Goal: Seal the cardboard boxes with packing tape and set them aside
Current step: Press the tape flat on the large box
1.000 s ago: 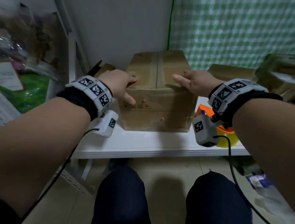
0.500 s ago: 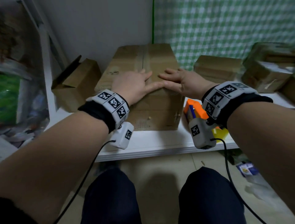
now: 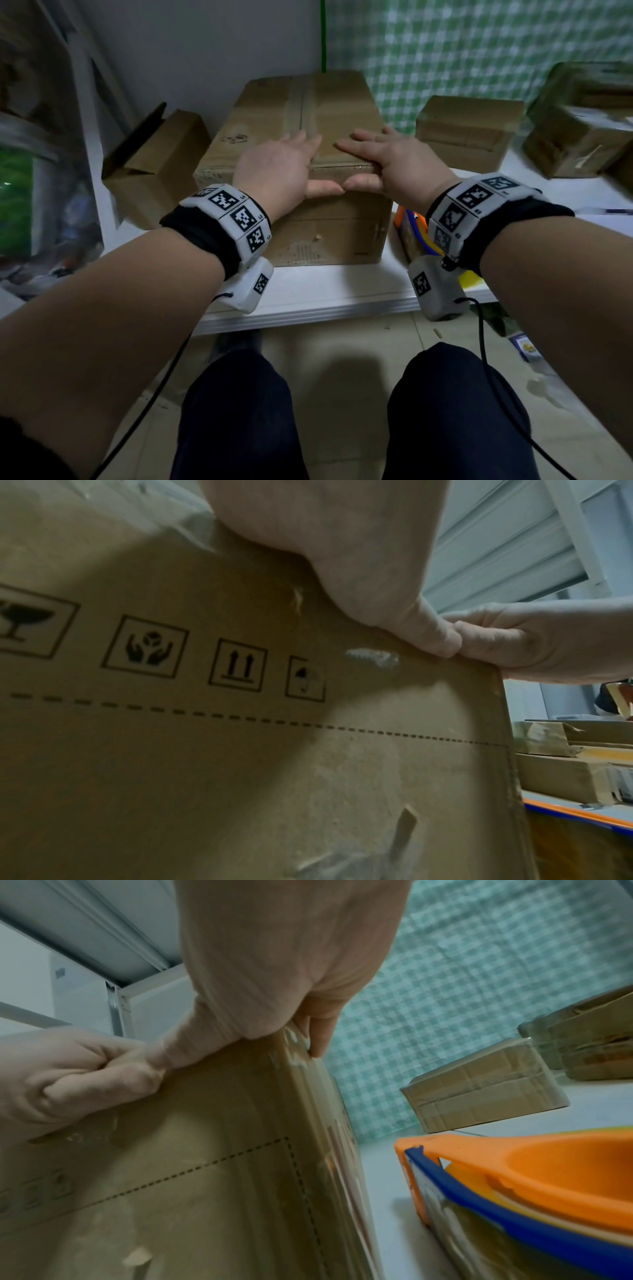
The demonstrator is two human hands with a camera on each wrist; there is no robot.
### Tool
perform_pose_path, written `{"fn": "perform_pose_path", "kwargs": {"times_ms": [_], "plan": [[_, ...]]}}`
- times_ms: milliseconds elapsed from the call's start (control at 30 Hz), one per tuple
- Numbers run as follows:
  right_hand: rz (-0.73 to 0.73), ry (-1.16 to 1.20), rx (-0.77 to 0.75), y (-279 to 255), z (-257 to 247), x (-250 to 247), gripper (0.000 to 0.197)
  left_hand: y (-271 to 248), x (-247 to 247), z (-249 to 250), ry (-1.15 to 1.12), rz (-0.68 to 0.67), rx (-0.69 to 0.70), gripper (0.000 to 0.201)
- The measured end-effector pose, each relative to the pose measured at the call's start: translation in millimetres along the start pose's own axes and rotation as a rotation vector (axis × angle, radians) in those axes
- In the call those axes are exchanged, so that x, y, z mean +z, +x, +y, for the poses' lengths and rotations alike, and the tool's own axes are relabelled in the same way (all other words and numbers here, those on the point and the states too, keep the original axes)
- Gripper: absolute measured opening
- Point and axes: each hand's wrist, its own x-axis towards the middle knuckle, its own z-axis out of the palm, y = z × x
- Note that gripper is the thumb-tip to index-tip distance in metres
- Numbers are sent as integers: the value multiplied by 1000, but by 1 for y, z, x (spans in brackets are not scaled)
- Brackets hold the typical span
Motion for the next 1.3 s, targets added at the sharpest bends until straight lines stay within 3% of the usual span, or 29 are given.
{"fn": "perform_pose_path", "kwargs": {"times_ms": [200,400,667,767,900,1033,1133,1233,1300], "plan": [[-71,-29,2,-3,-2,-4,78,-3,-2,1,21,4,8,105],[-128,50,113,-11,2,-18,61,-9,-8,-26,-158,-57,-6,90],[-225,-67,141,-24,-7,-29,71,-24,-4,-54,-80,-89,-39,92],[-186,-41,142,-35,-10,-30,73,-27,-5,-61,-125,-129,-90,95],[-156,-39,341,-46,-2,-20,79,-30,-6,-66,-129,-121,-128,89],[-382,-277,519,-55,12,-13,56,-33,-8,-65,-123,-75,-132,79],[-459,-293,562,-66,12,-4,38,-34,-10,-62,-115,-71,-132,77],[-480,-39,504,-74,-8,-11,18,-34,-13,-56,-105,-74,-126,74],[-522,49,496,-71,-21,-20,33,-35,-16,-49,-110,-71,-116,72]]}}
